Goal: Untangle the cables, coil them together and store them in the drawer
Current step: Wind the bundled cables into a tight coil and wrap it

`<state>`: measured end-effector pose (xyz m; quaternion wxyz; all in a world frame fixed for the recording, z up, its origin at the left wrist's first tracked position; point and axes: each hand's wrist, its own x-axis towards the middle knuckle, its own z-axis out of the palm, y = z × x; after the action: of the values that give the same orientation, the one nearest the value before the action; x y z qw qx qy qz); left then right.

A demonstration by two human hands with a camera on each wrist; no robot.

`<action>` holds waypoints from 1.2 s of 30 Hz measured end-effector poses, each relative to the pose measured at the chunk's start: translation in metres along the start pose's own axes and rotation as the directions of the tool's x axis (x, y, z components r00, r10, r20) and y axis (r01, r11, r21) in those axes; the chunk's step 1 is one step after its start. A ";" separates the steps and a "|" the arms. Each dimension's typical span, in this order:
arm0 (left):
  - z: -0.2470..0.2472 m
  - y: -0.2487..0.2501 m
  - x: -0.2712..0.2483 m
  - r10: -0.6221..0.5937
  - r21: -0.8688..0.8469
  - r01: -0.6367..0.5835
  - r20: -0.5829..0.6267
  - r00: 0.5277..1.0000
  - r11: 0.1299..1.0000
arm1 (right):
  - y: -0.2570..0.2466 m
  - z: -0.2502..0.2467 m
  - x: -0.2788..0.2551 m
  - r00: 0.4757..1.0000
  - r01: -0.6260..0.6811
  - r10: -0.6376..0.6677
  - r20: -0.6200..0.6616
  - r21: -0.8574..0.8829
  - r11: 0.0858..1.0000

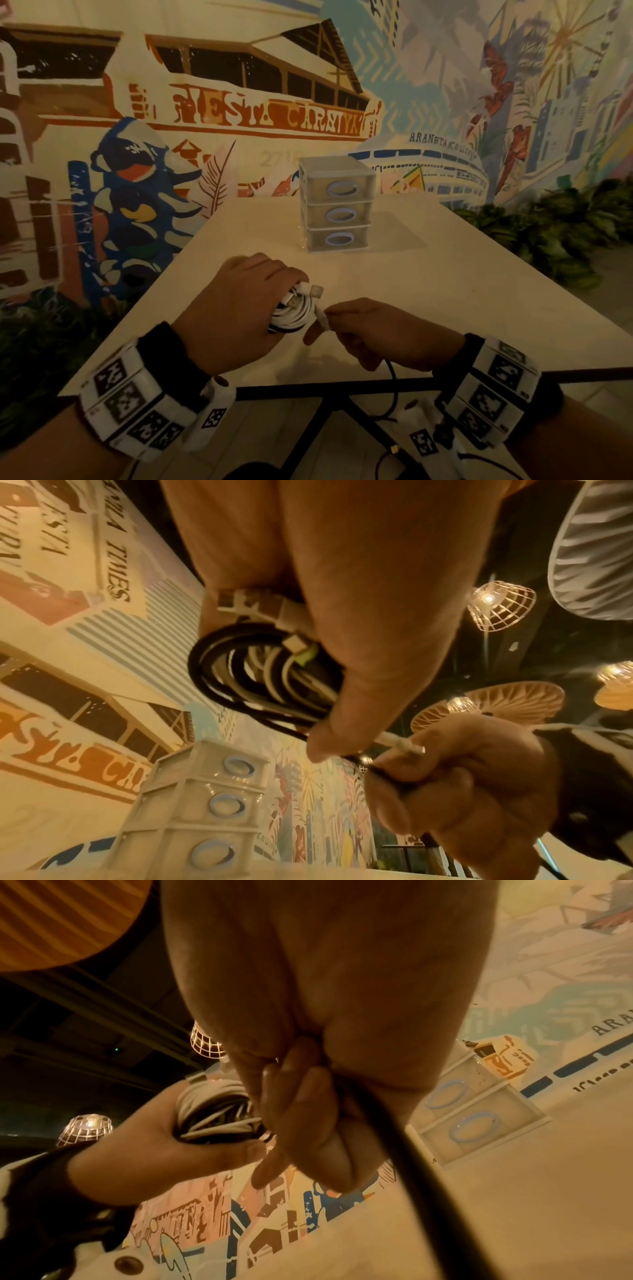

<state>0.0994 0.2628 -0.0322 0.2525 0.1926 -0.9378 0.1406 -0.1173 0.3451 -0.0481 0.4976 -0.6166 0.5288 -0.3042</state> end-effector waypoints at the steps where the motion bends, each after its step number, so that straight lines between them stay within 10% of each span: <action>1: 0.003 -0.003 -0.002 -0.017 -0.054 0.018 0.013 1.000 0.998 | 0.000 0.000 -0.001 1.000 -0.005 0.005 -0.005 0.013 1.000; 14: 0.009 0.009 0.001 -0.033 0.077 0.014 0.252 0.967 0.997 | -0.017 -0.008 -0.005 0.999 -0.051 0.051 -0.008 -0.316 0.947; 19: 0.005 0.026 0.005 -0.012 0.116 -0.029 0.335 0.942 0.993 | -0.026 -0.018 0.001 0.973 -0.105 0.144 0.182 -0.209 0.972; 24: 0.010 0.041 0.019 -0.037 0.162 -0.030 0.400 0.916 0.986 | -0.035 -0.006 0.020 0.974 -0.106 0.192 0.122 -0.502 0.858; 36: 0.019 0.034 0.019 -0.165 0.027 0.166 0.354 0.921 0.986 | -0.020 0.004 0.027 0.973 -0.208 0.230 0.020 -0.360 0.909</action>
<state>0.0617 0.2811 -0.0441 0.0907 0.2929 -0.9485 0.0798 -0.0997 0.3191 -0.0348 0.4249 -0.6424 0.6251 -0.1266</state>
